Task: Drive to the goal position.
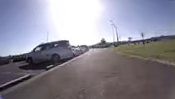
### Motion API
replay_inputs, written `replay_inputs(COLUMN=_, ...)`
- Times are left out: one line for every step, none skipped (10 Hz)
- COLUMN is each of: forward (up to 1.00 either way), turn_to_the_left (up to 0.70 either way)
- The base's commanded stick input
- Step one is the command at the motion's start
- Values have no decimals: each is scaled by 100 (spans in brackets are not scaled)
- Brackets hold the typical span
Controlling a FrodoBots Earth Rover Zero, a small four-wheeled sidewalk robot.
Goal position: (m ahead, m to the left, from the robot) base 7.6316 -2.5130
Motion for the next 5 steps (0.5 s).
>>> replay_inputs(forward=85, turn_to_the_left=0)
replay_inputs(forward=85, turn_to_the_left=0)
replay_inputs(forward=85, turn_to_the_left=0)
replay_inputs(forward=85, turn_to_the_left=0)
replay_inputs(forward=85, turn_to_the_left=0)
